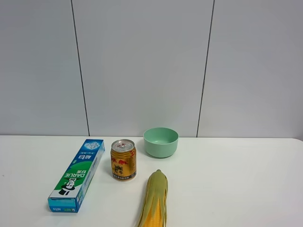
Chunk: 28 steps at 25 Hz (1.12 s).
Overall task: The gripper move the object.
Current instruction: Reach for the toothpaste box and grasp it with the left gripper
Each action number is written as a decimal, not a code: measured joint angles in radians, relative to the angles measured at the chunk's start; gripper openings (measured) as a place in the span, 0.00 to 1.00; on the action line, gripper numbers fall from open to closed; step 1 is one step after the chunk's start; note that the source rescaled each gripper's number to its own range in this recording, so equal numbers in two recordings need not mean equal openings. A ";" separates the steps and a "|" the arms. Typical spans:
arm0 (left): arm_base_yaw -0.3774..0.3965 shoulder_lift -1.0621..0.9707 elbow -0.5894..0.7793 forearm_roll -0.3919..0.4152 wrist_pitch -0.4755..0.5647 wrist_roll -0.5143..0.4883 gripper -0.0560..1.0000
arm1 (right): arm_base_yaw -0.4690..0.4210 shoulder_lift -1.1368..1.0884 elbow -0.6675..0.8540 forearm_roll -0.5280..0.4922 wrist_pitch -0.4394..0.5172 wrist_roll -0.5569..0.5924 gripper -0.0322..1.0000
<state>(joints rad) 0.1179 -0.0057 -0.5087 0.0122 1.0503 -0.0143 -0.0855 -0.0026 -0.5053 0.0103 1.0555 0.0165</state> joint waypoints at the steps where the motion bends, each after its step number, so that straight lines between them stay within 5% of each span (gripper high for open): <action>1: 0.000 0.000 0.000 0.000 0.000 0.000 1.00 | 0.000 0.000 0.000 0.000 0.000 0.000 1.00; 21: 0.000 0.005 -0.010 -0.020 0.000 -0.017 1.00 | 0.000 0.000 0.000 0.000 0.000 0.000 1.00; 28: 0.000 0.228 -0.135 -0.037 -0.007 -0.054 1.00 | 0.000 0.000 0.000 0.000 0.000 0.000 1.00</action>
<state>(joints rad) 0.1179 0.2225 -0.6433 -0.0243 1.0429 -0.0678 -0.0855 -0.0026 -0.5053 0.0103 1.0555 0.0165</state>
